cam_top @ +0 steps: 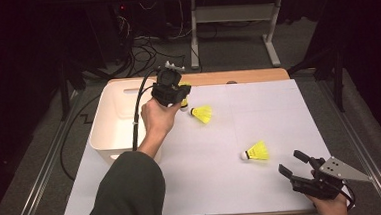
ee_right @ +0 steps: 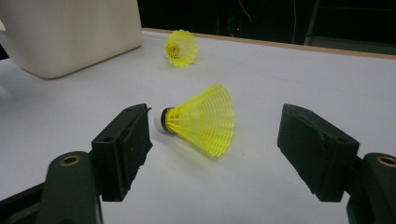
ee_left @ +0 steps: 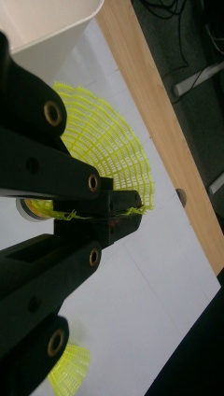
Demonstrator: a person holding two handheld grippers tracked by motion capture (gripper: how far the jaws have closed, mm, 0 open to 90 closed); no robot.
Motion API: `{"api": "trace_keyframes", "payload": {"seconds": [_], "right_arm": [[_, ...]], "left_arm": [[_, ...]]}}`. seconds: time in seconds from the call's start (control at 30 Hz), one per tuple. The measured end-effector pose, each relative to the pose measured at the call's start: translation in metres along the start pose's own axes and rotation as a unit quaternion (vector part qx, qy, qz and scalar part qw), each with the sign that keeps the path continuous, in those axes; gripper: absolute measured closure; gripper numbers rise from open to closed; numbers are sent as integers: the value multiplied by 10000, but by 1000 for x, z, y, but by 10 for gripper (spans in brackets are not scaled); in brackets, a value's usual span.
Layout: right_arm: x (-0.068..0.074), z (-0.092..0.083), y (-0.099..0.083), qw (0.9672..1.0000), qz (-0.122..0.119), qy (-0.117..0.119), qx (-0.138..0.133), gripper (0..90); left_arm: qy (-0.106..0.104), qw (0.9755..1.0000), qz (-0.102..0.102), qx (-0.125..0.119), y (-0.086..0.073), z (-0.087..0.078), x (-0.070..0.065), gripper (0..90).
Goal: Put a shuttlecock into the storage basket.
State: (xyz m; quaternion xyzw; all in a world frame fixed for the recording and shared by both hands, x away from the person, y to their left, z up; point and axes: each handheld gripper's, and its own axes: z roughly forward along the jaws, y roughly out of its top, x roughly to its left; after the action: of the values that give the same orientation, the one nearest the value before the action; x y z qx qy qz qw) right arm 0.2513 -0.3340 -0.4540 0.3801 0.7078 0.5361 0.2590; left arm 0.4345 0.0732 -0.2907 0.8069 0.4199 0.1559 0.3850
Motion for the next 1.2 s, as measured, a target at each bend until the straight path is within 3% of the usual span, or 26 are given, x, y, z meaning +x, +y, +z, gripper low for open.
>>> {"api": "trace_keyframes", "payload": {"seconds": [1.2], "right_arm": [[0, 1, 0, 10000, -3, 1, 10, 261]], "left_arm": [[84, 9999, -100, -95, 0, -25, 21, 892]]}}
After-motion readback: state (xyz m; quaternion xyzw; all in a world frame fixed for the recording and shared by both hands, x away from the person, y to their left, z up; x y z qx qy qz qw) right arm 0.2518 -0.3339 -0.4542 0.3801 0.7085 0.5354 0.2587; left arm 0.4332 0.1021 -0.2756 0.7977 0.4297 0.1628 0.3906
